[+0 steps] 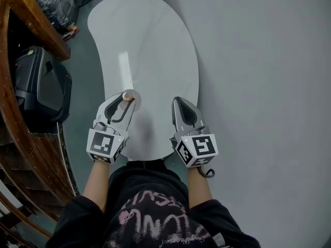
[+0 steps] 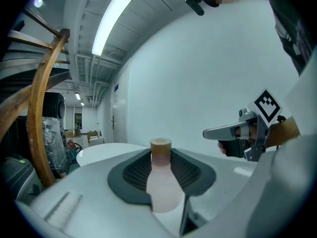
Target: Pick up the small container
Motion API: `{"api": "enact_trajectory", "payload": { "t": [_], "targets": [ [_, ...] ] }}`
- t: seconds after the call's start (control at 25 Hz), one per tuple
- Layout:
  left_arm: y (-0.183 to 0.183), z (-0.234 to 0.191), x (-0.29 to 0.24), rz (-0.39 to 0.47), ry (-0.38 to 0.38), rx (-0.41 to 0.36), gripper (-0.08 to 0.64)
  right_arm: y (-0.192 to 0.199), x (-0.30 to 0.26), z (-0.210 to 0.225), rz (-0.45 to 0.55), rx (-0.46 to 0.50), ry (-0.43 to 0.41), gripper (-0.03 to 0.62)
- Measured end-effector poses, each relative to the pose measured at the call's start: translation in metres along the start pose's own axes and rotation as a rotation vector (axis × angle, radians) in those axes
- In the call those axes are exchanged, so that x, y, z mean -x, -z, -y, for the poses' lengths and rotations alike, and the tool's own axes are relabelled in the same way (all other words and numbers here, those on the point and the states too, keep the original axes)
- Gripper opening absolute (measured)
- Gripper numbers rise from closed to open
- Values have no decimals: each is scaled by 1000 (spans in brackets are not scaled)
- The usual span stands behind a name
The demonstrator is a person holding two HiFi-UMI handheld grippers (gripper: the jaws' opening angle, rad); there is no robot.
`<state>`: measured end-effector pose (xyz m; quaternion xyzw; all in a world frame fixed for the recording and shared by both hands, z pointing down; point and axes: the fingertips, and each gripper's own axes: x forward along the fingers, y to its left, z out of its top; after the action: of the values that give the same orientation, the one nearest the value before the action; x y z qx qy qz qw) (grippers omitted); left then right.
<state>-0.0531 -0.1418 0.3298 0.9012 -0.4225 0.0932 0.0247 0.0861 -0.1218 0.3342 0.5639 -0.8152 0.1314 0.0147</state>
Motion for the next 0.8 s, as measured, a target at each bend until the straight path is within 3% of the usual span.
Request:
{"api": "enact_trajectory", "payload": {
  "t": [0.8],
  "targets": [
    [-27,3,13,48,-11,-31,123,-19,11,-5,37,29,2,23]
  ]
}}
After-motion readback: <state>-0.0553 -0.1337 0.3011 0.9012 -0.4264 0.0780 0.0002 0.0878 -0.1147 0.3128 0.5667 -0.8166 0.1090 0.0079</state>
